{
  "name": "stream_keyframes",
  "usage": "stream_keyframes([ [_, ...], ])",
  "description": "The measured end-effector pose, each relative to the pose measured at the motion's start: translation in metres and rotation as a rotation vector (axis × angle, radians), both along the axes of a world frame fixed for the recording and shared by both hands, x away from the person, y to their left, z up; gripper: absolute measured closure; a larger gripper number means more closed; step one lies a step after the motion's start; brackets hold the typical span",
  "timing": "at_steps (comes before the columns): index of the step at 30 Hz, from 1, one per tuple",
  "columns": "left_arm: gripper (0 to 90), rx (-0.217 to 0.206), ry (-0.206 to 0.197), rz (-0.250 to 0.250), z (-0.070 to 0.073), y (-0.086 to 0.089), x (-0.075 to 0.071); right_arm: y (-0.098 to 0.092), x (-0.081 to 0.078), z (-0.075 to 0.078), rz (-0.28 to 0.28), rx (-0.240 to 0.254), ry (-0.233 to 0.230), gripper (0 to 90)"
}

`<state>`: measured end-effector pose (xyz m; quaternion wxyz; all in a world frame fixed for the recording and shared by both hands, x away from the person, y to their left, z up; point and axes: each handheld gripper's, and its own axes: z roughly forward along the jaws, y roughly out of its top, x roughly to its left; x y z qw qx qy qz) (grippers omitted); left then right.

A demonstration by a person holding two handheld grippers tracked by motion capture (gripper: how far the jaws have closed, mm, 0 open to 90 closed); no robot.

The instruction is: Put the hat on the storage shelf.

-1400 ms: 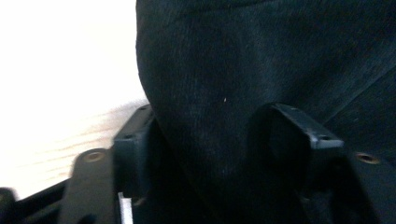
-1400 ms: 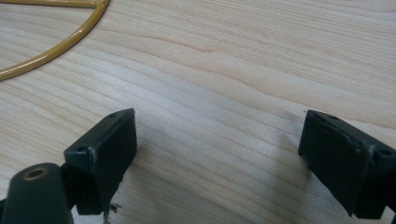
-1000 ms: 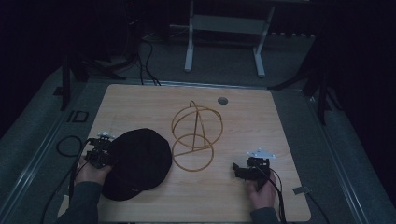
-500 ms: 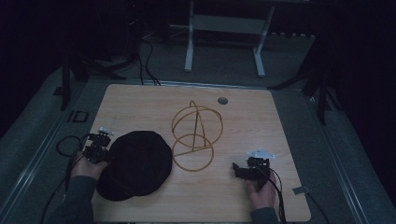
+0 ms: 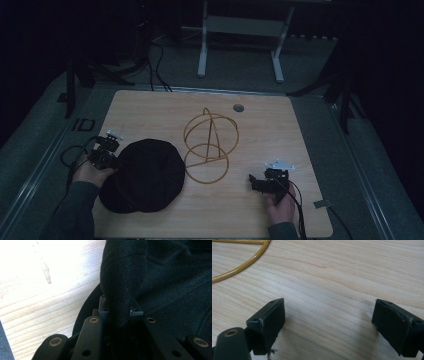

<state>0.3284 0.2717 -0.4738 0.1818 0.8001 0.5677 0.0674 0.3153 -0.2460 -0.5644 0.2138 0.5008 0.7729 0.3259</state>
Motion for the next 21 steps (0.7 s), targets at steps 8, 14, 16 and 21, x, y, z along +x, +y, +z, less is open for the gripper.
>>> stream_keyframes([
  [8, 78.7, -0.006, -0.002, -0.013, 0.012, 0.004, 0.004, 0.0, 0.0, 0.0, 0.0, 0.0, 0.0, 11.4],
  [14, 78.9, -0.027, -0.001, -0.022, 0.021, 0.009, 0.008, 0.0, 0.0, 0.0, 0.0, 0.0, 0.0, 11.4],
  [16, 78.9, -0.039, -0.003, -0.025, 0.024, 0.01, 0.01, 0.0, 0.0, 0.0, 0.0, 0.0, 0.0, 11.4],
  [21, 78.8, -0.045, -0.01, -0.034, 0.035, 0.011, 0.013, 0.0, 0.0, 0.0, 0.0, 0.0, 0.0, 11.4],
])
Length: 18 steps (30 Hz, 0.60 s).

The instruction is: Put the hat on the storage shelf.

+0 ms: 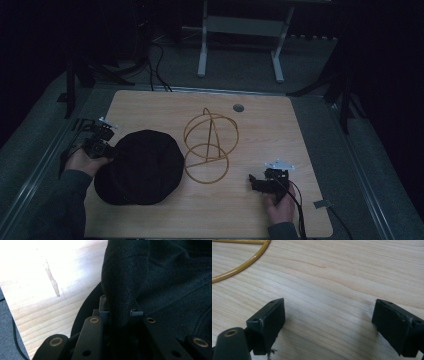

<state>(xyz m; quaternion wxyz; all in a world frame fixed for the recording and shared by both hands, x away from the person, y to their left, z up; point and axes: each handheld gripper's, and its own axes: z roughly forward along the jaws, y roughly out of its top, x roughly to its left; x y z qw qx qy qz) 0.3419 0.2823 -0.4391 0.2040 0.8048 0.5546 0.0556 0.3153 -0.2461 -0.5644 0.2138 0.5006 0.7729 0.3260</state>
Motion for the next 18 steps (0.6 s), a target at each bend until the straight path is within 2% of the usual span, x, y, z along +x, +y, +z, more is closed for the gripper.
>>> stream_keyframes([
  [18, 78.7, -0.027, -0.03, -0.015, 0.032, 0.003, 0.009, 0.0, 0.0, 0.0, 0.0, 0.0, 0.0, 11.4],
])
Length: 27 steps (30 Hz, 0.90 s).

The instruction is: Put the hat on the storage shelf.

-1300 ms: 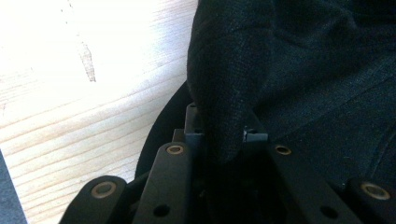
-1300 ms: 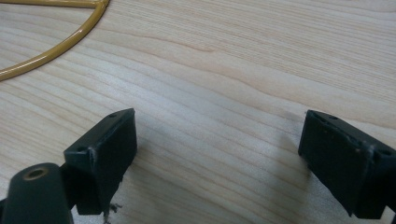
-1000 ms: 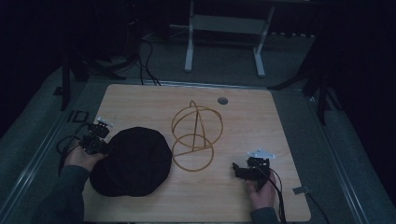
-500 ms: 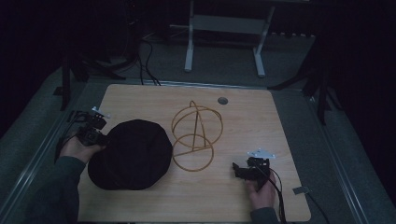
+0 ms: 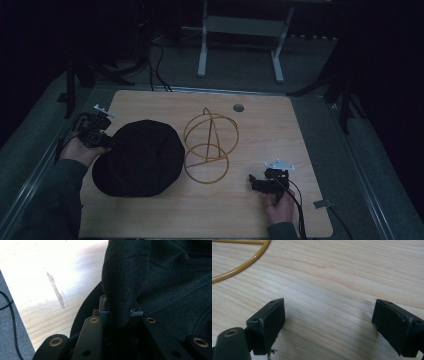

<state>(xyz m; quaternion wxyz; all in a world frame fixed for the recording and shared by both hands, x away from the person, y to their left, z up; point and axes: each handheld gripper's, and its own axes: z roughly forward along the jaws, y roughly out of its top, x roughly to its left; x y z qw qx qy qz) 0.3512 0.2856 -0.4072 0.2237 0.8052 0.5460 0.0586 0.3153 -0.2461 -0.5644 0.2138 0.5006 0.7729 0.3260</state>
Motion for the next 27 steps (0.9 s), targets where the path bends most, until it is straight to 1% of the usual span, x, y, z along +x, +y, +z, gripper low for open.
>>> stream_keyframes([
  [6, 78.7, -0.021, -0.008, -0.001, 0.009, 0.003, 0.001, 0.0, 0.0, 0.0, 0.0, 0.0, 0.0, 11.4],
  [14, 78.5, -0.033, -0.015, 0.0, 0.02, 0.008, 0.003, 0.0, 0.0, 0.0, 0.0, 0.0, 0.0, 11.4],
  [21, 78.4, -0.048, -0.032, 0.007, 0.032, 0.013, 0.004, 0.0, 0.0, 0.0, -0.001, 0.0, 0.0, 11.4],
  [27, 78.4, -0.064, -0.03, 0.01, 0.04, 0.019, 0.006, 0.0, 0.0, 0.0, -0.001, 0.0, 0.0, 11.4],
])
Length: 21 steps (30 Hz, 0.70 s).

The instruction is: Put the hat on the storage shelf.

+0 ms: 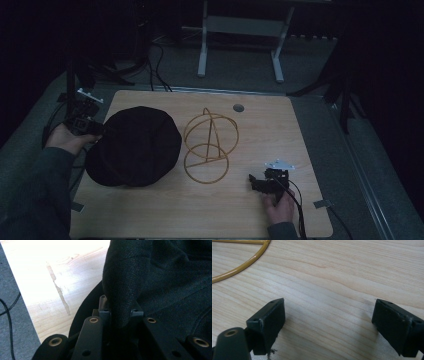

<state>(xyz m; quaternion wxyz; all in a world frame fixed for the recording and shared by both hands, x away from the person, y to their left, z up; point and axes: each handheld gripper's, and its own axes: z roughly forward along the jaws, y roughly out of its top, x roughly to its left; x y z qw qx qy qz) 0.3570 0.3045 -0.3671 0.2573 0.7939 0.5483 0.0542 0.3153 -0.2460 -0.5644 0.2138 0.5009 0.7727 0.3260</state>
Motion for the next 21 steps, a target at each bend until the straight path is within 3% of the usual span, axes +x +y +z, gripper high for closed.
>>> stream_keyframes([
  [21, 78.1, -0.051, 0.028, -0.014, 0.016, 0.009, 0.011, 0.0, 0.0, 0.0, 0.0, 0.0, -0.001, 11.4],
])
